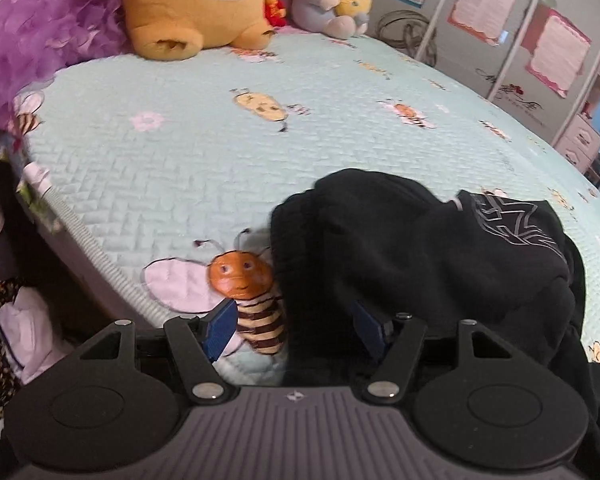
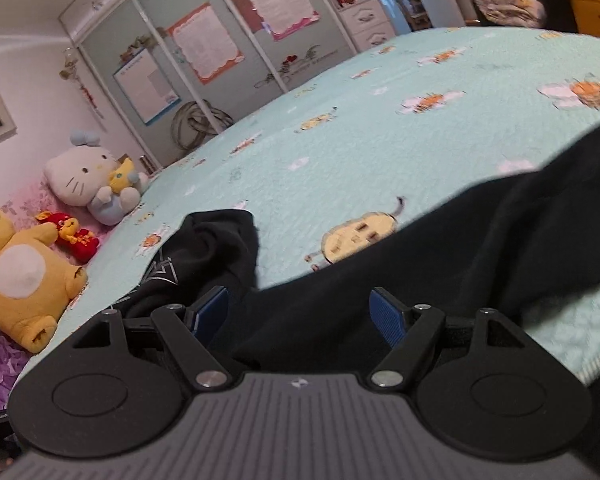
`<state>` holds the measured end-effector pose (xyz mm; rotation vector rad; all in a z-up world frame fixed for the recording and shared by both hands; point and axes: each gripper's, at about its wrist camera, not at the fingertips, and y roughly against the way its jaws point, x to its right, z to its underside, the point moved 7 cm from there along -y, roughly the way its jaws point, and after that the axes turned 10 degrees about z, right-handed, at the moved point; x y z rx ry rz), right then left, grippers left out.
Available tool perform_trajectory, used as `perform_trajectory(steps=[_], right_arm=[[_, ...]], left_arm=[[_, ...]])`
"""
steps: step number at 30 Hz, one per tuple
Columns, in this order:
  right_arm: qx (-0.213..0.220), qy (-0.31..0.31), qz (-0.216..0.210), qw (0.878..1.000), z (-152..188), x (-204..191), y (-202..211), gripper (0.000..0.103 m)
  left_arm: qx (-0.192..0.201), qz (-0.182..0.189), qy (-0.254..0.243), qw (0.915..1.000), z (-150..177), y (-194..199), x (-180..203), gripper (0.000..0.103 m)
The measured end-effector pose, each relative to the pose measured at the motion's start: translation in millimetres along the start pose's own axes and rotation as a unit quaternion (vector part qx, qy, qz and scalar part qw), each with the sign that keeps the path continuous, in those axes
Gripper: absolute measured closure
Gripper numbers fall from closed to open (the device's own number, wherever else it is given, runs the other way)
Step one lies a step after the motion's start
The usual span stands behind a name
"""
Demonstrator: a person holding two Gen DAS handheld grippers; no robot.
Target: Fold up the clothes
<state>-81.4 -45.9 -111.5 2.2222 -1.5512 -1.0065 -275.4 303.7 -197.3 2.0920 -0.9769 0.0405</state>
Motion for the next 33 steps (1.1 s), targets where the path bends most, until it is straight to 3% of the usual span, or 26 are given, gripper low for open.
perform_trajectory(steps=[7, 11, 13, 15, 16, 17, 20, 22, 24, 25, 27, 28, 29, 30, 31, 33], right_arm=[[-0.075, 0.062, -0.014, 0.995, -8.7, -57.6, -91.6, 0.025], [-0.137, 0.062, 0.012, 0.989, 4.5, -90.3, -168.3, 0.025], [-0.152, 0.057, 0.037, 0.986, 16.1, -99.9, -196.0, 0.023], [-0.134, 0.076, 0.049, 0.987, 21.5, -112.6, -206.7, 0.025], [-0.125, 0.094, 0.048, 0.986, 23.2, -119.3, -208.1, 0.048], [-0.127, 0.118, 0.04, 0.984, 25.5, -125.0, -209.2, 0.094], [-0.104, 0.179, 0.034, 0.978, 10.8, -129.2, -201.8, 0.098], [-0.024, 0.203, 0.059, 0.977, -30.4, -121.0, -177.0, 0.098], [0.084, 0.243, 0.113, 0.96, -76.6, -110.6, -142.1, 0.098], [0.144, 0.269, 0.148, 0.941, -98.0, -105.3, -122.6, 0.097], [0.25, 0.33, 0.225, 0.882, -132.3, -92.6, -85.0, 0.092], [0.268, 0.354, 0.254, 0.859, -142.3, -82.9, -74.5, 0.076], [0.272, 0.372, 0.277, 0.843, -148.8, -71.7, -67.0, 0.049], [0.254, 0.382, 0.294, 0.838, -149.9, -57.9, -64.5, 0.037], [0.237, 0.379, 0.3, 0.843, -148.7, -42.9, -60.8, 0.029], [0.203, 0.333, 0.273, 0.879, -137.2, -10.4, -50.5, 0.03]], left_arm=[[-0.007, 0.019, -0.006, 0.9998, 12.7, -5.0, 18.7, 0.036], [-0.015, 0.02, -0.01, 0.9996, 15.9, -7.9, 21.9, 0.036], [-0.019, 0.018, -0.007, 0.9996, 16.2, -9.1, 19.9, 0.036], [-0.021, 0.016, -0.003, 0.9996, 16.1, -10.5, 17.0, 0.036], [-0.023, 0.015, -0.002, 0.9996, 16.2, -11.4, 16.0, 0.036], [-0.024, 0.014, -0.001, 0.9996, 16.3, -12.2, 15.5, 0.036], [-0.024, 0.017, 0.003, 0.9996, 16.4, -11.2, 14.9, 0.036], [-0.021, 0.023, 0.004, 0.9995, 16.0, -6.9, 16.1, 0.036], [-0.02, 0.025, 0.004, 0.9995, 16.2, -5.3, 17.3, 0.036], [-0.02, 0.026, 0.004, 0.9995, 16.4, -5.2, 18.4, 0.036], [-0.02, 0.032, 0.003, 0.9993, 16.9, -7.4, 22.1, 0.036], [-0.021, 0.035, 0.003, 0.9992, 17.3, -9.7, 24.3, 0.036], [-0.023, 0.038, 0.003, 0.999, 18.6, -11.0, 26.7, 0.036], [-0.024, 0.042, 0.004, 0.9988, 20.0, -11.8, 28.8, 0.036], [-0.025, 0.045, 0.004, 0.9986, 21.5, -12.1, 30.6, 0.036], [-0.027, 0.047, 0.001, 0.9985, 23.6, -12.0, 32.8, 0.035]])
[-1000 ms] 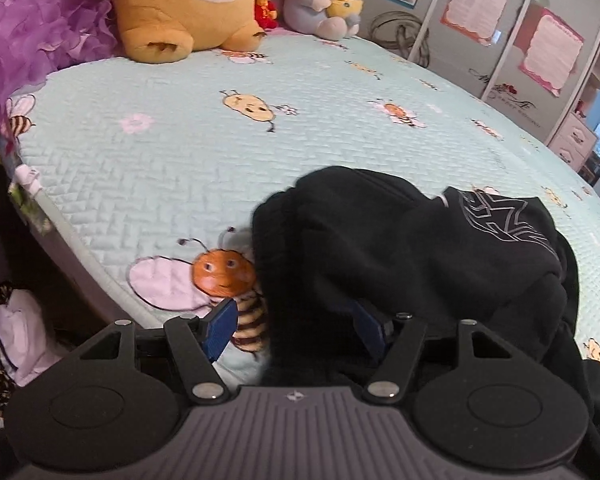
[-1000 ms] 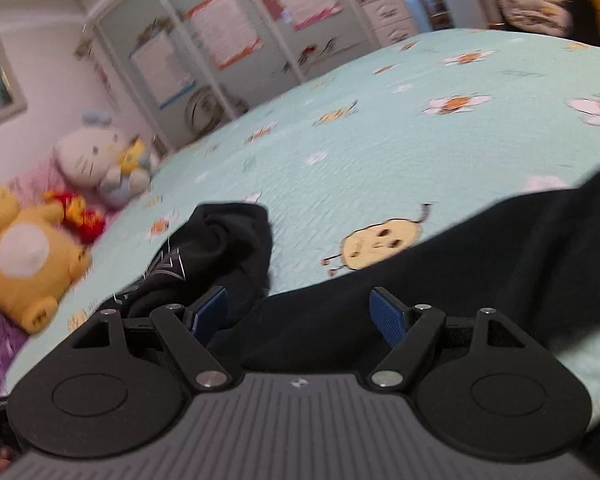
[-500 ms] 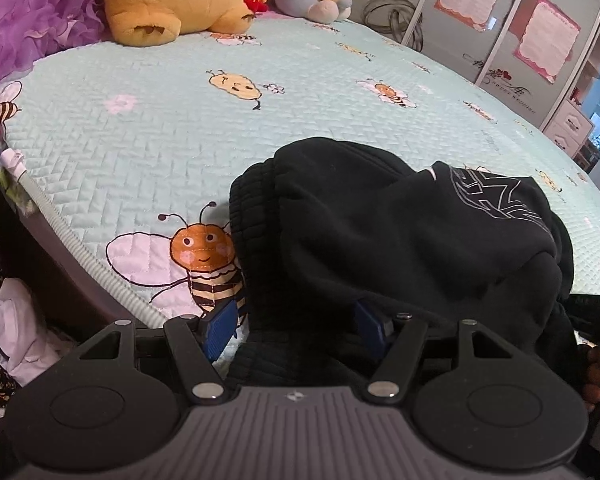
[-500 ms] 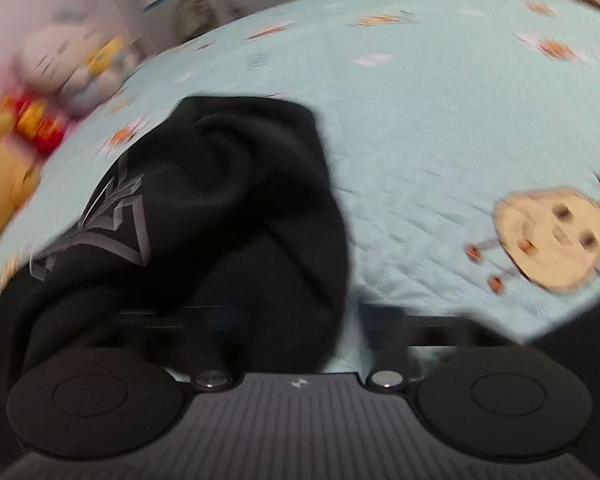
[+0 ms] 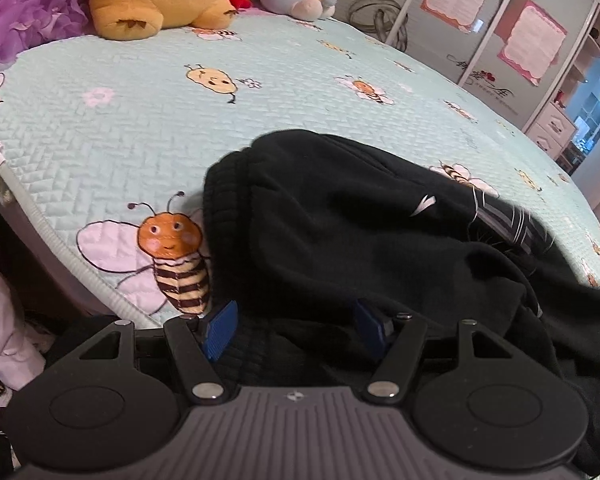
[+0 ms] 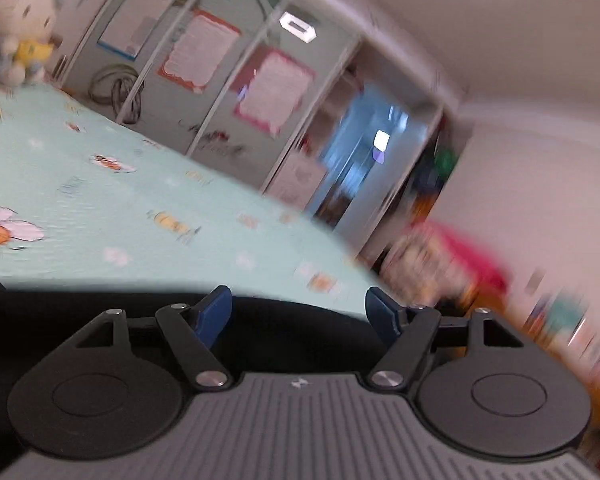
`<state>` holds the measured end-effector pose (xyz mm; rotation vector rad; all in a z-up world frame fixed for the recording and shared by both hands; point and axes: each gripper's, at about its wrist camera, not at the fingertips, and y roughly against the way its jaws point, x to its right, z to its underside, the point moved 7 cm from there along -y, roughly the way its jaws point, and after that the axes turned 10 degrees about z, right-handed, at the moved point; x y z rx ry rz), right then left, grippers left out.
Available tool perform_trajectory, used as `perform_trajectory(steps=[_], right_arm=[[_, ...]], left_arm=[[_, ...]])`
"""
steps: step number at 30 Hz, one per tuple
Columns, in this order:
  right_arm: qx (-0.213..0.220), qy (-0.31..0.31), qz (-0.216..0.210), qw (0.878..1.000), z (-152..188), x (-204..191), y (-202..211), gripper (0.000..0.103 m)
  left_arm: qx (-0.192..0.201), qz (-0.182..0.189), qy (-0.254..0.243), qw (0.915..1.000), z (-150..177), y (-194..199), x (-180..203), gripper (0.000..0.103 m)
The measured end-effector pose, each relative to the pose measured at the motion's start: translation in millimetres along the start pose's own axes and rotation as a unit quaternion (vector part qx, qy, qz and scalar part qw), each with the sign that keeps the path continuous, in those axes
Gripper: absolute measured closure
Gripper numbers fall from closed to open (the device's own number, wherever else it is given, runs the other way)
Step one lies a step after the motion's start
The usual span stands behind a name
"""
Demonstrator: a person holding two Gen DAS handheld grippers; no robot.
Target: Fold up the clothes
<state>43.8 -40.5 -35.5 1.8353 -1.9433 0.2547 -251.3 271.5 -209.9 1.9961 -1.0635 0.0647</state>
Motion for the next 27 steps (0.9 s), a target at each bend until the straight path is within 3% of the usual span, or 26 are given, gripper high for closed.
perform_trajectory(steps=[2, 4, 8, 11, 15, 22, 27], right_arm=[[-0.042, -0.063, -0.044, 0.996, 33.5, 14.3, 9.1, 0.03], [-0.082, -0.125, -0.052, 0.987, 66.3, 24.1, 19.9, 0.029], [-0.153, -0.238, -0.086, 0.955, 117.7, 21.3, 42.8, 0.029], [-0.182, -0.274, -0.132, 0.935, 126.6, 0.2, 55.3, 0.029], [-0.165, -0.259, -0.165, 0.937, 115.8, -21.7, 72.5, 0.029], [-0.188, -0.246, -0.193, 0.931, 111.4, -47.6, 84.5, 0.029], [-0.2, -0.22, -0.194, 0.935, 116.3, -57.7, 88.2, 0.029]], left_arm=[[0.001, -0.004, 0.0, 1.0, -0.9, 1.7, -1.4, 0.035], [0.003, -0.008, 0.001, 1.0, -3.1, 4.1, -3.7, 0.036], [0.015, -0.018, 0.002, 0.9997, -14.3, 11.1, -10.6, 0.035], [0.031, -0.029, 0.004, 0.9991, -26.1, 16.1, -18.0, 0.035], [0.049, -0.043, 0.029, 0.9975, -46.8, 16.9, -39.1, 0.034], [0.014, -0.057, 0.081, 0.995, -82.3, -23.8, -83.9, 0.031], [-0.04, -0.009, 0.16, 0.9863, -90.0, -74.8, -103.2, 0.03]])
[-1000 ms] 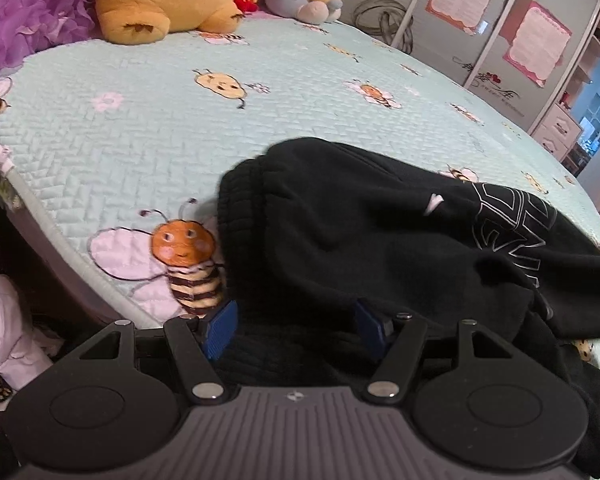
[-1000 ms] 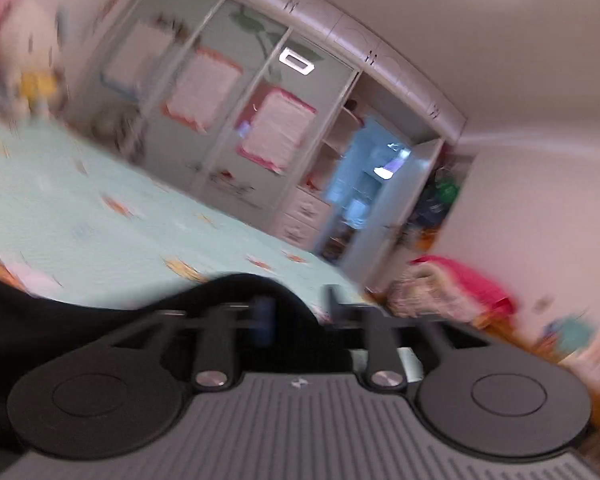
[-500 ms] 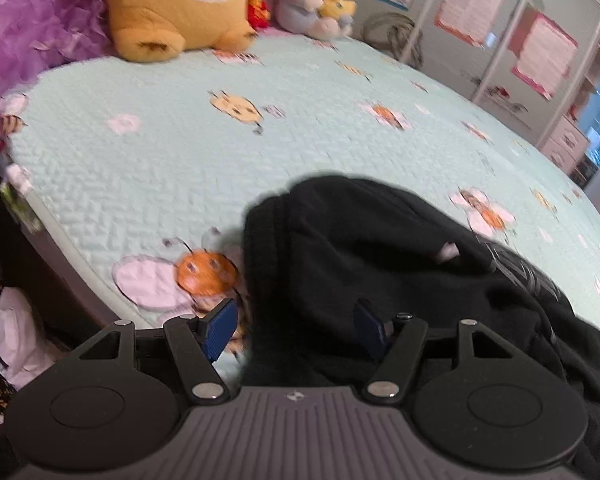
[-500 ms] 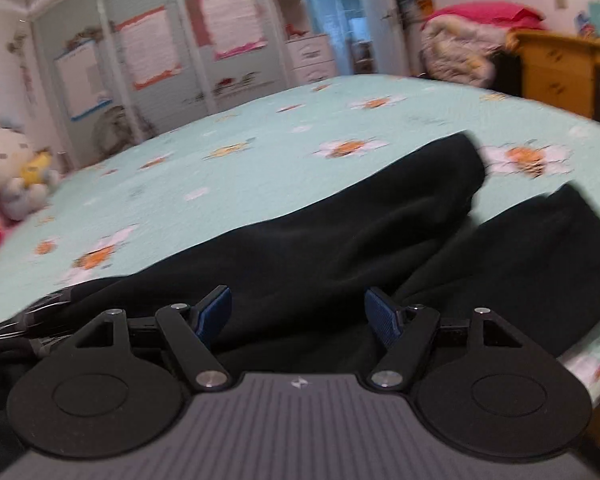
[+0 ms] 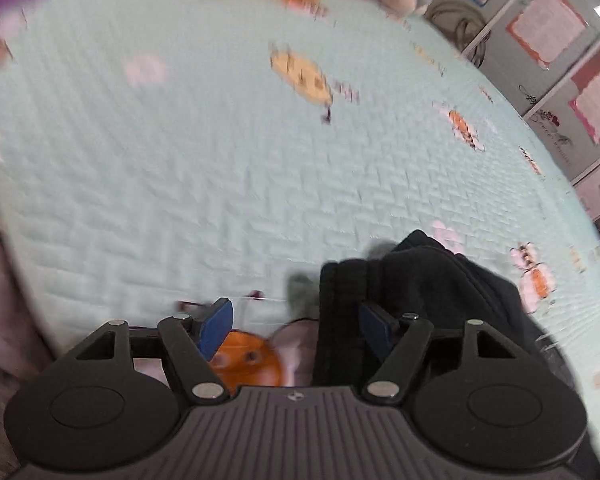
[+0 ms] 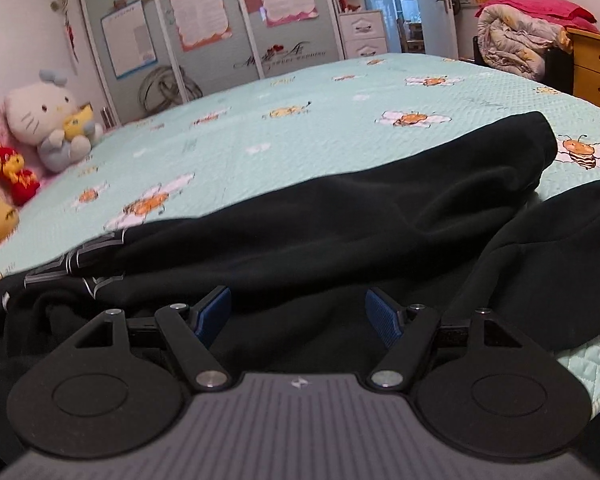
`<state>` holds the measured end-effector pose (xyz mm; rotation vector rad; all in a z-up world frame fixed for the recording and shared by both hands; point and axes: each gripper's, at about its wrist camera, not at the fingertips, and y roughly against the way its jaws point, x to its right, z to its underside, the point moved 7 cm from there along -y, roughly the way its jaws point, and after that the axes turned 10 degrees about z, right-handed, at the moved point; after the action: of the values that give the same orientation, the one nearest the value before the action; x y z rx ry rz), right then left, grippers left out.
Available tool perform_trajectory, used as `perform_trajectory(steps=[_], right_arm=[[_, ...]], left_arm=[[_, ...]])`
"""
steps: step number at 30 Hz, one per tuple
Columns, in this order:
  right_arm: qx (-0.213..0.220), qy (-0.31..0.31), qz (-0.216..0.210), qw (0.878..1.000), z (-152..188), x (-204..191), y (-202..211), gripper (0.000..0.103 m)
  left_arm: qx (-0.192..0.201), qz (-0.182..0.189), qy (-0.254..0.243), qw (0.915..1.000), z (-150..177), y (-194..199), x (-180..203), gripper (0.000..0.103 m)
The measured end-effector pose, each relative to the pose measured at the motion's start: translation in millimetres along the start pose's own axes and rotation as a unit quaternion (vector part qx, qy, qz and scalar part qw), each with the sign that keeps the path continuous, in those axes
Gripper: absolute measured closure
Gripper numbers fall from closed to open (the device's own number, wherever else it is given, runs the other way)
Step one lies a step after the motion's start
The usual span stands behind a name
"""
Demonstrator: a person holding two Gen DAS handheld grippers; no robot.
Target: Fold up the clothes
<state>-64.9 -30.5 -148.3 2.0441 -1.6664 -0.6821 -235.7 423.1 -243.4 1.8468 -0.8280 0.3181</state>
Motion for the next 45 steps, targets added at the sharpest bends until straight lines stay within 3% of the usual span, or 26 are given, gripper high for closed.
perform_trajectory(steps=[2, 5, 9, 13, 16, 19, 20, 25, 30, 34, 35, 36, 37, 39, 40, 45], right_arm=[[-0.005, 0.005, 0.005, 1.0, 1.5, 0.5, -2.3, 0.029], [-0.012, 0.009, 0.011, 1.0, 2.7, -2.0, -5.2, 0.029], [-0.013, 0.023, 0.01, 1.0, 3.4, -12.1, -5.0, 0.029], [-0.009, 0.041, -0.004, 0.999, 3.0, -26.2, -2.4, 0.029], [0.022, 0.061, -0.028, 0.997, -6.1, -48.1, 15.1, 0.029], [0.049, 0.092, -0.103, 0.989, -18.4, -89.7, 40.6, 0.027], [0.055, 0.108, -0.136, 0.983, -20.4, -108.9, 48.5, 0.022], [0.079, 0.21, -0.263, 0.938, -11.9, -220.6, 62.7, 0.021], [0.051, 0.289, -0.296, 0.909, 5.2, -337.2, 26.1, 0.021], [0.019, 0.364, -0.263, 0.893, 30.1, -403.1, -10.8, 0.022], [0.015, 0.375, -0.254, 0.892, 35.5, -404.1, -15.2, 0.028], [0.01, 0.385, -0.245, 0.89, 40.9, -404.9, -19.6, 0.042], [0.006, 0.395, -0.236, 0.888, 46.2, -405.8, -24.0, 0.084], [0.002, 0.404, -0.227, 0.886, 53.1, -401.5, -26.8, 0.09], [0.01, 0.387, -0.241, 0.89, 48.9, -387.2, -16.2, 0.092], [0.064, 0.309, -0.272, 0.909, 31.1, -291.0, 45.4, 0.092]], left_arm=[[-0.006, 0.012, 0.02, 0.9997, -3.5, -8.5, 1.1, 0.032], [0.001, 0.066, 0.005, 0.9978, 3.0, -0.9, 24.1, 0.075], [-0.012, 0.16, -0.06, 0.9852, 43.0, 15.3, 65.8, 0.074], [-0.065, 0.231, -0.161, 0.9574, 116.4, 23.4, 102.5, 0.074], [-0.042, 0.221, -0.182, 0.9572, 143.0, 38.3, 101.2, 0.072], [-0.004, 0.233, -0.145, 0.9615, 130.2, 60.7, 87.0, 0.052], [0.015, 0.228, -0.138, 0.9637, 119.8, 68.2, 80.5, 0.046], [0.069, 0.177, -0.096, 0.977, 86.0, 95.2, 41.2, 0.042], [0.084, 0.155, -0.052, 0.983, 83.5, 112.4, 13.5, 0.042], [0.08, 0.145, -0.029, 0.9857, 83.4, 116.8, -1.1, 0.042], [0.08, 0.145, -0.026, 0.9859, 82.1, 117.0, -2.4, 0.042], [0.08, 0.145, -0.025, 0.9858, 80.1, 117.1, -3.3, 0.042], [0.083, 0.146, -0.024, 0.9855, 79.6, 119.7, -5.3, 0.042], [0.089, 0.148, -0.023, 0.9847, 76.4, 122.0, -7.8, 0.04], [0.091, 0.148, -0.021, 0.9845, 73.6, 121.8, -9.4, 0.04], [0.088, 0.163, -0.034, 0.9821, 66.5, 118.3, -1.8, 0.038]])
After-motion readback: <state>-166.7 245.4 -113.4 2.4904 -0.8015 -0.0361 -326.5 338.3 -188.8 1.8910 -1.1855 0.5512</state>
